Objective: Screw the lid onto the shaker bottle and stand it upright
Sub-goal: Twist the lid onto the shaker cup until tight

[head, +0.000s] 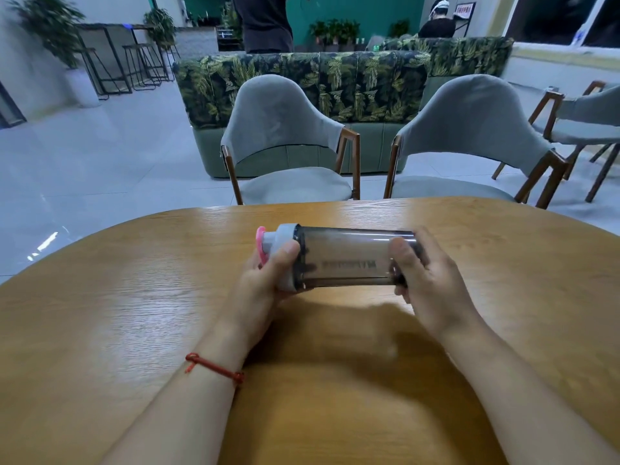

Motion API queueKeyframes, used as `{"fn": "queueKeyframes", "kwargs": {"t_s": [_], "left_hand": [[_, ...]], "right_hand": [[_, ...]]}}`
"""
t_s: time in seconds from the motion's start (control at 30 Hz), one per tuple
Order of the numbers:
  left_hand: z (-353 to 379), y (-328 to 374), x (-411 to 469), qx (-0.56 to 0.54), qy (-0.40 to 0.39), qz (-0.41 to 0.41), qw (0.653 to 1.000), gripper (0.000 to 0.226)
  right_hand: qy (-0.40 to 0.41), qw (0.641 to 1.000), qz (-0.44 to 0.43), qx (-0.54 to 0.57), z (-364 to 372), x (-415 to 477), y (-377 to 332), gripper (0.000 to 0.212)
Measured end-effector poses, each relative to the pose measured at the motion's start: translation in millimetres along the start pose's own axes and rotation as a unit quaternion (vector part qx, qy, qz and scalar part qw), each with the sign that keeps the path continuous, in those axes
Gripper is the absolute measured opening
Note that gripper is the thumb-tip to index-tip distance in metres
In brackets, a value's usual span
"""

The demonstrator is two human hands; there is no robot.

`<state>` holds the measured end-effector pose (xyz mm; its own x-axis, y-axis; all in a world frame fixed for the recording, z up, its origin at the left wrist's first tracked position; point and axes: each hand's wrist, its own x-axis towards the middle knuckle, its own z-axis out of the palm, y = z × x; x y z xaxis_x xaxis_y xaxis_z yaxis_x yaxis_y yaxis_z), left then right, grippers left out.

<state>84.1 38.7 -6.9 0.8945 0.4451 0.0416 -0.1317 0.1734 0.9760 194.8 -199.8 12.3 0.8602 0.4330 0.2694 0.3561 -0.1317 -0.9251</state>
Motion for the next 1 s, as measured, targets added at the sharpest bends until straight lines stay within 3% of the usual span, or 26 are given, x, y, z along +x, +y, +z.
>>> {"fn": "queueKeyframes", "kwargs": {"t_s": [0.07,0.13,0.23,0.3,0.37,0.43,0.53,0.63,0.77,0.87,1.0], "left_hand": [[1,-2,-3,0.079,0.000,0.073,0.994,0.082],[2,-6,-3,0.116,0.002,0.110,0.987,0.082],[6,-6,4,0.013,0.024,0.040,0.999,0.087],[11,-3,4,-0.043,0.023,-0.020,0.999,0.093],[12,-3,5,-0.053,0.014,-0.025,0.998,0.098],[11,-3,3,-0.029,0.016,-0.002,0.999,0.101],[9,-1,-2,0.048,0.007,0.065,0.997,0.109],[12,6,-13,0.096,0.000,0.139,0.986,0.077],[17,18,-25,0.140,-0.014,0.178,0.974,0.056],[18,21,-27,0.161,-0.016,0.186,0.969,0.054],[18,23,-23,0.116,0.035,0.208,0.971,0.071]], "right_hand": [[-0.010,0.996,0.088,0.022,-1,2,-1,0.075],[-0.022,0.991,0.131,0.034,-3,3,-2,0.076],[-0.012,0.994,0.053,0.090,-1,-1,-3,0.051],[-0.013,0.999,-0.044,0.017,0,-4,-1,0.040],[0.004,0.997,-0.073,-0.019,2,-4,0,0.034],[0.028,0.999,-0.031,0.013,4,-2,-4,0.030],[0.024,0.993,0.075,0.083,5,3,-8,0.047],[0.005,0.978,0.180,0.102,6,5,-10,0.058],[-0.058,0.948,0.286,0.128,2,7,-9,0.056],[-0.088,0.939,0.305,0.133,-1,5,-9,0.058],[-0.118,0.948,0.229,0.186,-2,-1,-13,0.056]]}}
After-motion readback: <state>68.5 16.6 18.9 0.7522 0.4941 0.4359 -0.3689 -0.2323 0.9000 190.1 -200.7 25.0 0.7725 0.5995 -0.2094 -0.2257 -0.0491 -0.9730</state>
